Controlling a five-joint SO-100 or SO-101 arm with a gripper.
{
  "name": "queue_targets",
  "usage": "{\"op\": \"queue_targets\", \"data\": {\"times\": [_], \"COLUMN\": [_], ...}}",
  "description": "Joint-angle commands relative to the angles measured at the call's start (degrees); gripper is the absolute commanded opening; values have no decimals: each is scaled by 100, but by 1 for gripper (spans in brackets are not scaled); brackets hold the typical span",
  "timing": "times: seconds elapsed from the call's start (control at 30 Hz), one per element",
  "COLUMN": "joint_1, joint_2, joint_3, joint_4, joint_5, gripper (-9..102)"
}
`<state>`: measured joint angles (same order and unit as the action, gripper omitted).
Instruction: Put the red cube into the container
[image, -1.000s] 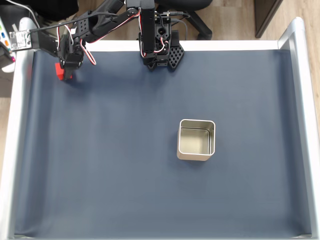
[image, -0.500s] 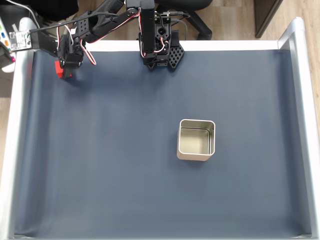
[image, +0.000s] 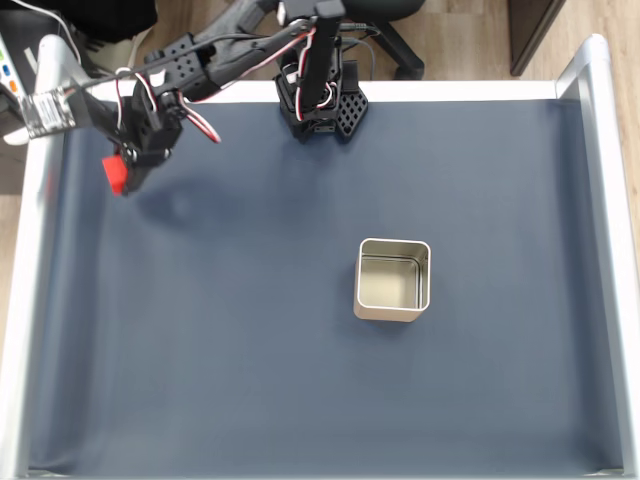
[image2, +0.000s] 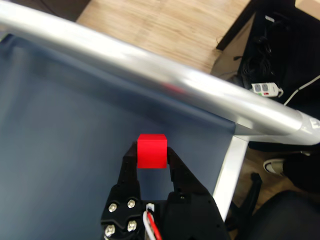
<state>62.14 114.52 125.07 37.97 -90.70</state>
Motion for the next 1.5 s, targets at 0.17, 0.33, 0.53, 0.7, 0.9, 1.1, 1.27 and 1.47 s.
{"op": "queue_targets", "data": {"times": [0.17,0.33,0.53,0.7,0.9,1.1,1.27,1.47], "joint_1": [-1547,-2593,-3841,-4852,-5977,-6961,-7594,-8104], "joint_2": [1160,1723,2232,2364,2197,1863,1582,1230], "joint_3": [-800,-923,-1028,-1046,-1187,-1389,-1433,-1459], "joint_4": [1354,2048,2777,2865,2883,2883,2883,2839], "joint_5": [97,62,132,343,606,861,1160,1468], "gripper": [0,0,0,0,0,0,0,0]}}
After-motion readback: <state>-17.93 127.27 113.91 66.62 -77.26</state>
